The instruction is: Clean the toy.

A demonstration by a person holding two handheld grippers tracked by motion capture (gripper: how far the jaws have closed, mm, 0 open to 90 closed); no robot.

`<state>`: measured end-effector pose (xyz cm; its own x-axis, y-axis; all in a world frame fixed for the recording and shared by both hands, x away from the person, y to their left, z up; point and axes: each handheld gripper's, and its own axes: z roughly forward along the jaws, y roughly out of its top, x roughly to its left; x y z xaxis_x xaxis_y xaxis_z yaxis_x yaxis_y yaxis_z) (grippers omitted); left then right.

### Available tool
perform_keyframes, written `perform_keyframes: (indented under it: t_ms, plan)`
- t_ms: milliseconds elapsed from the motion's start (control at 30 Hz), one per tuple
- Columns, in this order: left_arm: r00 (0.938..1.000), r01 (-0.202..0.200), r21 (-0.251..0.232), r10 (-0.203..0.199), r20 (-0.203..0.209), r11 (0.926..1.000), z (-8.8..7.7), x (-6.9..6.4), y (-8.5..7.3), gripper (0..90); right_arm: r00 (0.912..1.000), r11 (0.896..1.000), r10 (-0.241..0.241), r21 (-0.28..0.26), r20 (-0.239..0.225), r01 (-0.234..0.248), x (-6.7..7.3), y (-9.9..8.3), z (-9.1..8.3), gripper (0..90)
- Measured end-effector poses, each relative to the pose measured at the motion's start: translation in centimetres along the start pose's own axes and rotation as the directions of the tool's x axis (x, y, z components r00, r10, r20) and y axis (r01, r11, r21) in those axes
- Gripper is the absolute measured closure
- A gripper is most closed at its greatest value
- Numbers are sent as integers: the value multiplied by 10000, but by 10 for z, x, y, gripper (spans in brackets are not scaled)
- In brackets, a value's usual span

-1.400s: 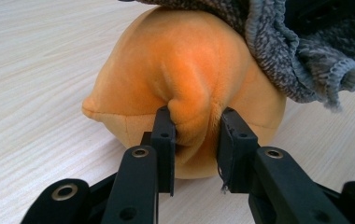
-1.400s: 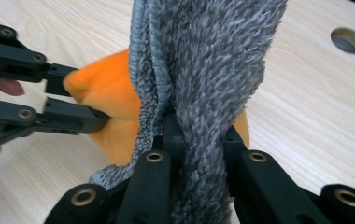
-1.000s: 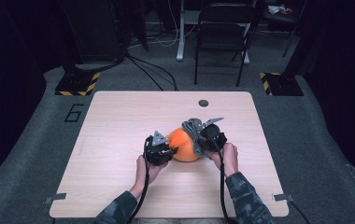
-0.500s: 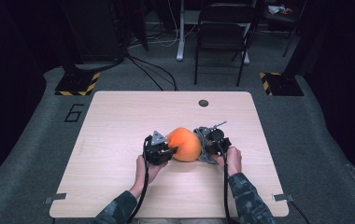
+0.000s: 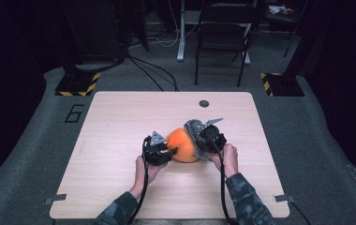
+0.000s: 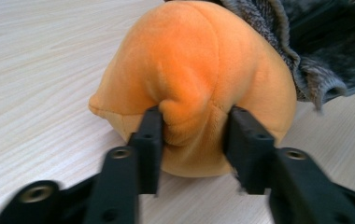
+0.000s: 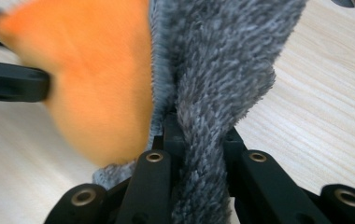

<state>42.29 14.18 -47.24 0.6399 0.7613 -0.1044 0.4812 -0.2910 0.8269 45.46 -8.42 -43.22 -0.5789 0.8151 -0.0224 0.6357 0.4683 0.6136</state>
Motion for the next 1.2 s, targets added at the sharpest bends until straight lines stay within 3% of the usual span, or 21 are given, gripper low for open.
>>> perform_keyframes:
  t_ms: [33,100,200,233,267,367,433,533,700,767,867,967,1067,1167,1200]
  plan:
    - [9998,-95,-54,96,163,9999,-2,2,0,526,10000,10000,1,95,-22,-1,-1,-1,3,794]
    - [9990,-453,-102,454,31,9989,-5,3,-1,438,9997,9998,175,57,-196,-174,-7,-3,3,794]
    - [9981,-596,-80,597,171,9982,-3,4,-1,369,9990,9994,355,71,-258,-353,-12,-5,4,794]
    - [9972,-635,-79,638,393,9979,1,3,-1,373,9990,9992,393,74,-234,-392,-12,-5,5,795]
    - [9955,-888,-67,889,337,9960,4,0,-2,386,9990,9992,385,72,-246,-383,-12,-5,5,794]
    - [9944,-1042,-43,1042,172,9945,8,-3,-2,534,9995,9995,310,100,-114,-309,-12,-5,6,794]
    - [9964,-853,-1,853,13,9964,9,-3,-2,647,9990,9991,417,38,-127,-417,-14,-6,7,794]
    - [9970,-701,-166,695,-337,9974,7,-7,0,719,9988,9989,458,-52,-144,-459,-15,-5,4,794]
    - [9990,-135,-432,117,-421,9990,-2,-12,8,747,9985,9948,507,-878,-197,-522,-13,6,-21,794]
    - [9991,-38,-472,19,-414,9989,-6,-13,11,747,9977,9893,462,-1362,-492,-526,-7,11,-34,794]
    - [9992,159,-513,-178,-365,9986,-9,-16,14,746,9975,9838,-36,-1792,-701,-90,11,19,-47,794]
    - [9993,136,-434,-151,-335,9990,-9,-17,13,745,9958,9871,-609,-1521,-686,499,28,20,-41,794]
    - [9995,96,-247,-103,-306,9996,-5,-15,9,743,9962,9912,-863,-1015,-112,847,29,15,-22,794]
    - [9997,53,-220,-59,-257,9997,-4,-14,9,735,9989,9965,-367,-769,-306,342,17,11,-14,794]
    - [9997,42,-223,-47,-254,9997,-4,-14,9,732,9995,9977,-278,-630,-177,267,13,9,-13,794]
